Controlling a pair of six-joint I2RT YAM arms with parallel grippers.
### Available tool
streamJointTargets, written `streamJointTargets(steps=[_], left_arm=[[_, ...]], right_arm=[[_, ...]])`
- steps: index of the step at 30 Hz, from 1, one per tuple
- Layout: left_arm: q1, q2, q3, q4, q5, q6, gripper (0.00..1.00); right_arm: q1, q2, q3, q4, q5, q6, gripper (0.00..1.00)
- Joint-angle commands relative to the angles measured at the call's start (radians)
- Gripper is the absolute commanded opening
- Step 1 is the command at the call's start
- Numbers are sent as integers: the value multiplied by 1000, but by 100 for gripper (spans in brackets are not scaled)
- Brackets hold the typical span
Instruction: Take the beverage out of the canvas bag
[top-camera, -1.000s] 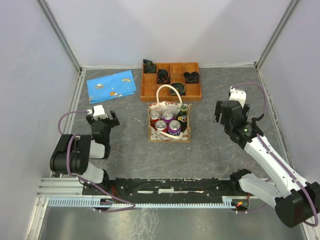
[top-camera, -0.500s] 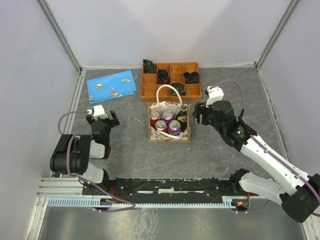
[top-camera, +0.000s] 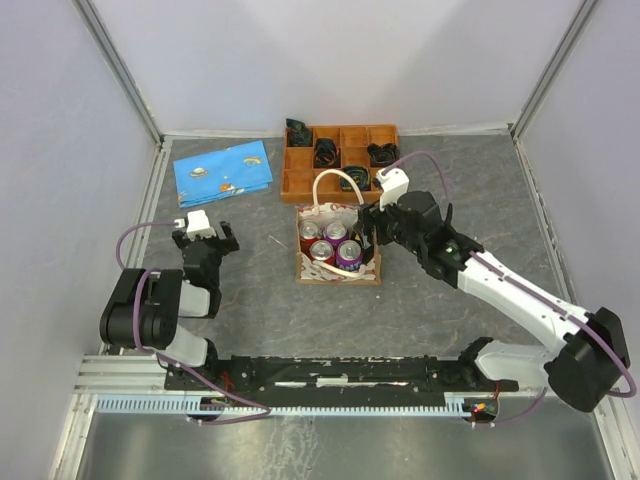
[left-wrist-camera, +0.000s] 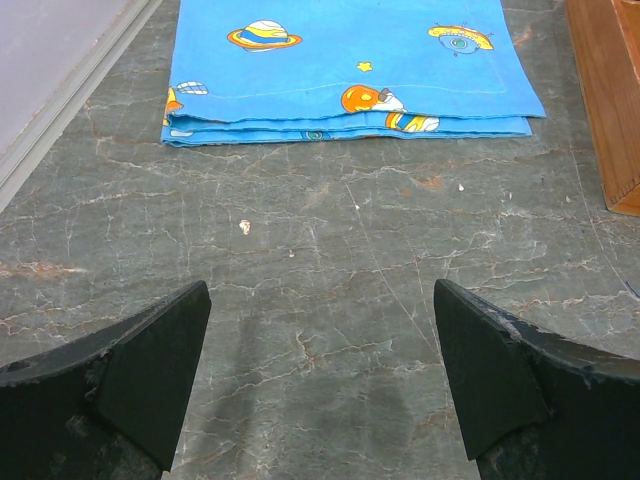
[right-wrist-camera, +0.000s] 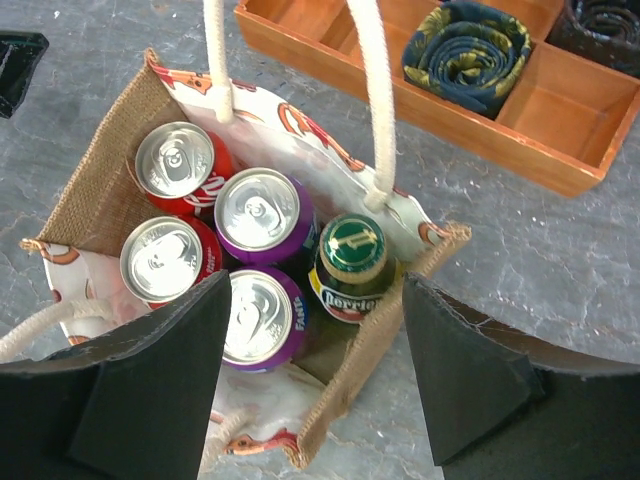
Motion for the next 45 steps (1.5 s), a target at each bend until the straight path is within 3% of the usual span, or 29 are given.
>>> streamJointTargets(steps=[1, 29, 34, 36, 38, 39, 40, 41, 45], left_arm=[[2, 2, 24, 31, -8, 4, 99], [2, 4, 23, 31, -9, 4, 99], [2, 3, 24, 31, -9, 5, 99], [2, 3, 24, 30, -9, 4, 99], [1, 4, 23, 31, -9, 5, 99], [2, 3, 24, 30, -9, 4, 99], [2, 2, 24, 32, -9, 4, 99], [2, 4, 24, 31, -9, 4, 99], [1, 3, 24, 31, -9, 4, 99]], right_arm=[[14, 42, 65, 75, 14, -51, 77], [15, 222, 24, 221, 177, -52, 62], [15, 247, 28, 224, 200, -45, 54], [15, 253, 28, 218, 198, -40, 50], [15, 259, 25, 213, 193, -33, 39], [15, 261, 24, 213, 189, -33, 28], [15, 262, 25, 213, 185, -34, 10], [15, 265, 27, 213, 185, -35, 1], [15, 266, 65, 209, 190, -56, 0]])
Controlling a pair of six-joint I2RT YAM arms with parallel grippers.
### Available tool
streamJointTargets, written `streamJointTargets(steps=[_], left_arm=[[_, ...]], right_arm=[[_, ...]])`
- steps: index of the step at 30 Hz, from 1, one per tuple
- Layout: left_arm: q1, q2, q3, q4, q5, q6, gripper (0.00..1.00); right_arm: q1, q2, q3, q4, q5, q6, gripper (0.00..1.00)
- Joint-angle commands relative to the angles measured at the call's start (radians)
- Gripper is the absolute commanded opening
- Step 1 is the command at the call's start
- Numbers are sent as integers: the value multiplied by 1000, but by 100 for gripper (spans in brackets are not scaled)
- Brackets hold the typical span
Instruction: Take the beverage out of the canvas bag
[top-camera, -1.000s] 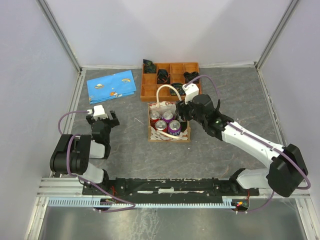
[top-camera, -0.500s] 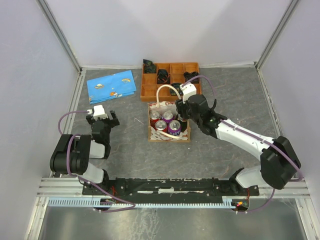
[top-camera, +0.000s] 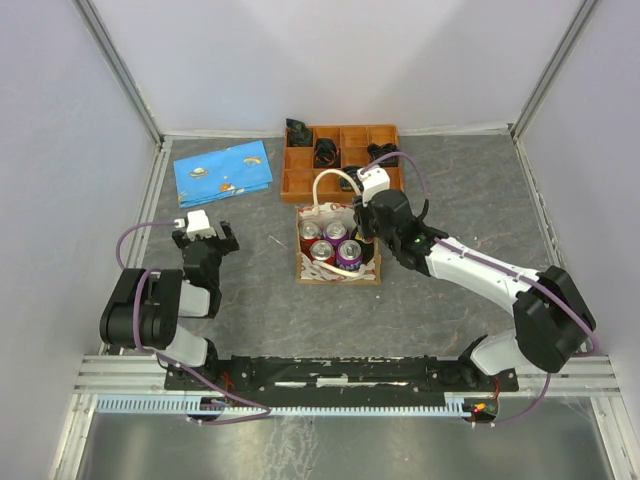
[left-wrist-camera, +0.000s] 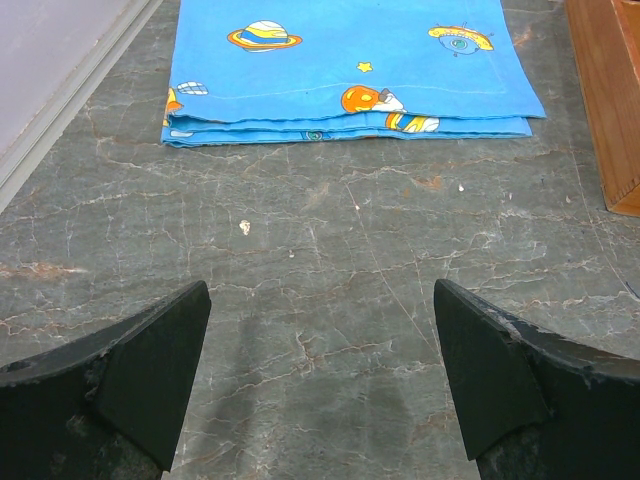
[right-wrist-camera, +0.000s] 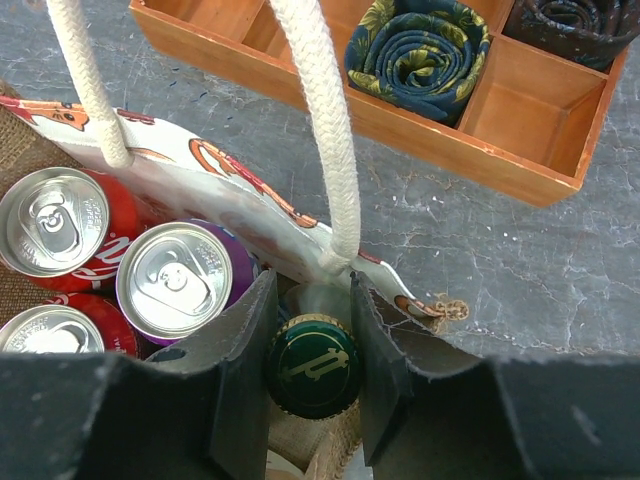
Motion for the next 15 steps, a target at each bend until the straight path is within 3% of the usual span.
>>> streamJointTargets(steps=[1, 15], left_arm=[[2, 2, 22, 32, -9, 4, 99], [2, 3, 22, 33, -8, 4, 99]], right_arm=[[-2, 6, 55, 16, 15, -30, 0], [-1, -126, 194, 82, -79, -162, 0]])
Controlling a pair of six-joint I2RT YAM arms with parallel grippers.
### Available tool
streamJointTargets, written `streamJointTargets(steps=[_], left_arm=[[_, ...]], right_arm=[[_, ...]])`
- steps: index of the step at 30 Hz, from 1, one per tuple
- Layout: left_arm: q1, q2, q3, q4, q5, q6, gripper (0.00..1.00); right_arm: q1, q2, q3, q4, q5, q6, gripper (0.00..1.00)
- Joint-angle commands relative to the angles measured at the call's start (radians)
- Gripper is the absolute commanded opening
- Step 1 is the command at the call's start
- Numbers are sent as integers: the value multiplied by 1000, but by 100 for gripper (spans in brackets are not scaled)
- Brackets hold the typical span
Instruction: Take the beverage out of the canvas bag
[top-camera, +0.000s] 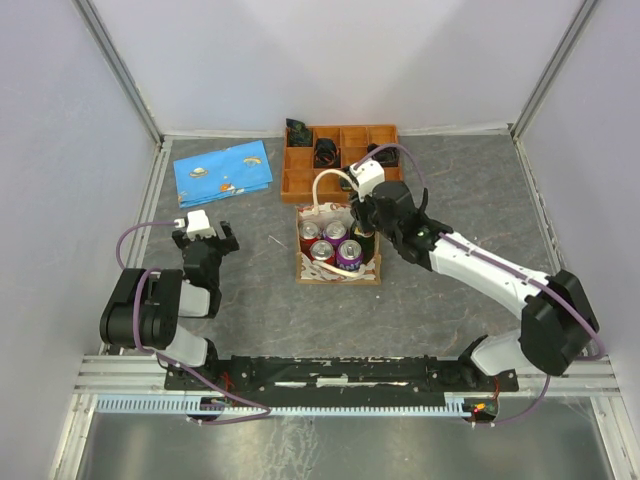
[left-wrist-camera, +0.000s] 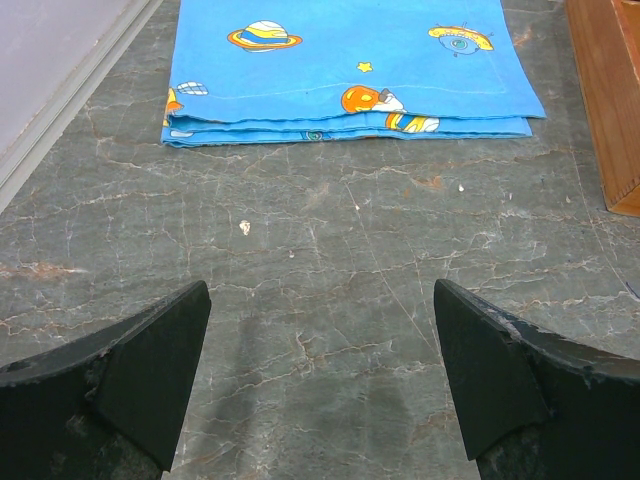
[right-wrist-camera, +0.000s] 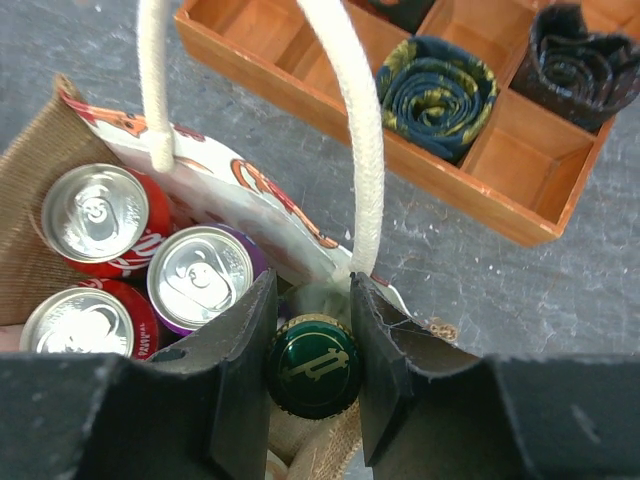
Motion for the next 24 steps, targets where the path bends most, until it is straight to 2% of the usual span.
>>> streamJointTargets(steps=[1, 5, 18, 24], left_arm=[[2, 3, 23, 32, -9, 4, 99], [2, 3, 23, 32, -8, 4, 99], [2, 2, 23, 31, -8, 4, 99], [2, 3, 23, 32, -8, 4, 99]], right_arm=[[-1, -132, 118, 172, -24, -70, 0], [-1, -185, 139, 217, -20, -105, 0], [-14, -265, 185, 380, 242, -392, 0], [-120, -275, 184, 397, 319, -352, 0]])
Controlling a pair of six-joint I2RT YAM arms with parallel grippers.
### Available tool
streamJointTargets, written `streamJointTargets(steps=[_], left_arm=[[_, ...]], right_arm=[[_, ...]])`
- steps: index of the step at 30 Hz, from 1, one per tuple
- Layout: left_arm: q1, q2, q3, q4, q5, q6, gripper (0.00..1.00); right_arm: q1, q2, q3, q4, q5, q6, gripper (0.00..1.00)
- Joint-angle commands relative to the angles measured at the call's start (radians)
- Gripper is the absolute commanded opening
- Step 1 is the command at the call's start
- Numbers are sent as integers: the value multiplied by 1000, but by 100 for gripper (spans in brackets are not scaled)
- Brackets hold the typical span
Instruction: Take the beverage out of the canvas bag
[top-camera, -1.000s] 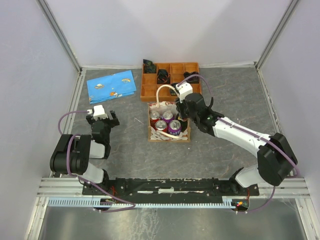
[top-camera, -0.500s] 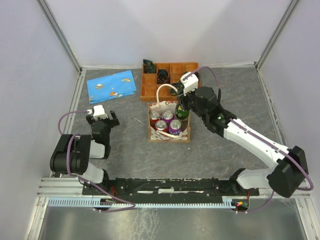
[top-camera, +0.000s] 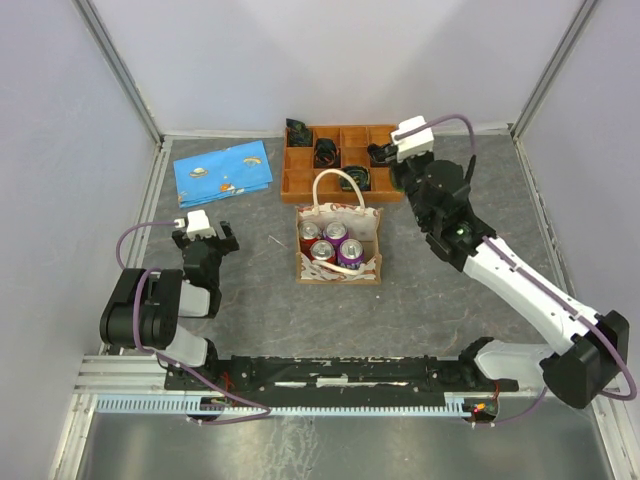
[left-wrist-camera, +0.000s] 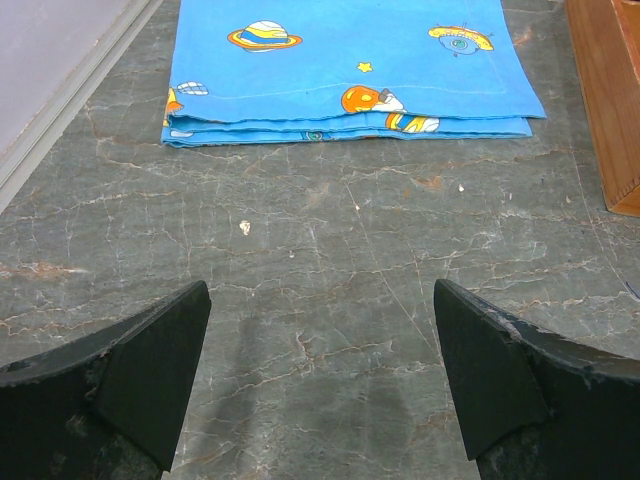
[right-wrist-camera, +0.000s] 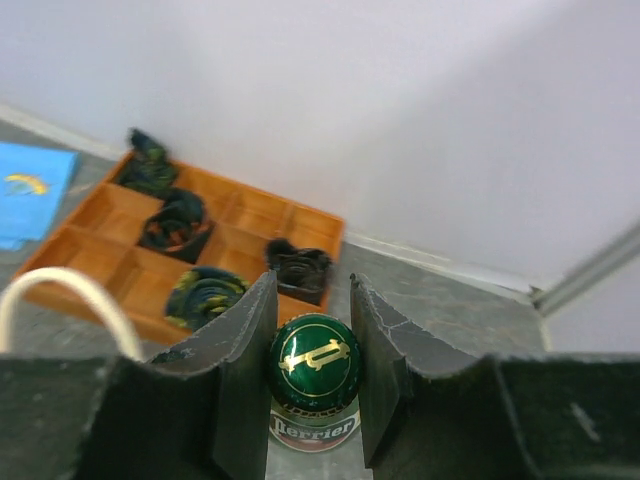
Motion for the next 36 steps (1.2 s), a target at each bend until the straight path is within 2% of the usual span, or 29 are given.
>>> streamJointTargets(steps=[1, 6, 14, 25, 36], left_arm=[[2, 3, 23, 32, -9, 4, 99], [2, 3, 23, 32, -9, 4, 99], [2, 3, 23, 31, -10, 4, 99], [2, 3, 23, 32, -9, 4, 99], [2, 2, 23, 32, -9, 5, 99]], right_arm=[[-120, -68, 72, 186, 107, 6, 0], [-275, -73, -4, 119, 54, 183, 0], [-359, -36, -189, 165, -38, 308, 0], [-387, 58, -303, 311, -148, 404, 0], [-389, 133, -297, 313, -182, 442, 3]])
